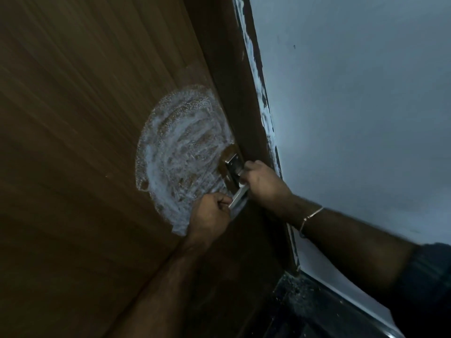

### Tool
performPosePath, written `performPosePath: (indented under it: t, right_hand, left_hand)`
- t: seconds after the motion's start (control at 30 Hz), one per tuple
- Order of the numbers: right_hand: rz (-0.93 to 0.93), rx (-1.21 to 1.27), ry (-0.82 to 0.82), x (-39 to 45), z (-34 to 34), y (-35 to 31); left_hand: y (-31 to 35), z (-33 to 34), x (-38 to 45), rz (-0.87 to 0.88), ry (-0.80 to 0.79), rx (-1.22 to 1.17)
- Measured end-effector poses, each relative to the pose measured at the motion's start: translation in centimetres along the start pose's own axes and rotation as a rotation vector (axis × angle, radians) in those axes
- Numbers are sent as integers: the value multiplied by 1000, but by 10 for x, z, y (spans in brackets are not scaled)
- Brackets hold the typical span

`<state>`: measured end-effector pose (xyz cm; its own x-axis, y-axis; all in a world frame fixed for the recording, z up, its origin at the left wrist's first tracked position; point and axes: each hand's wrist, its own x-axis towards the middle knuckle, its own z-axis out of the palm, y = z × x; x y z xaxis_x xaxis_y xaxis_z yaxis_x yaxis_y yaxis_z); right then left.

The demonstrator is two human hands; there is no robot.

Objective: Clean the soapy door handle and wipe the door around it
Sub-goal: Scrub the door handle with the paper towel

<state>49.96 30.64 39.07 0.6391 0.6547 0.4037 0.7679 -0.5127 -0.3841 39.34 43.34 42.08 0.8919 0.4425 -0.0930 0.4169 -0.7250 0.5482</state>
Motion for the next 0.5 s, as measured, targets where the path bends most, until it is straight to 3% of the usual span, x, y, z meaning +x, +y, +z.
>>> performPosePath:
  t: [0.13,0.23,0.3,0.4,0.5]
  right_hand:
    - [-29,173,25,-22,20,-19]
    - [369,533,277,-25,18,-17]
    - [556,749,329,-37,29,-37]
    - [857,1372,309,-52,35,-75]
    - [1081,2020,425,-40,27,-63]
  left_hand:
    - [0,-1,-1,-107,-9,-208]
    - [1,0,-1,-144,-5,-308]
    - [2,1,-2,-114,6,-274]
    - [4,0,-5,-33,-1,-164]
    - [6,1,-10,61,32,17]
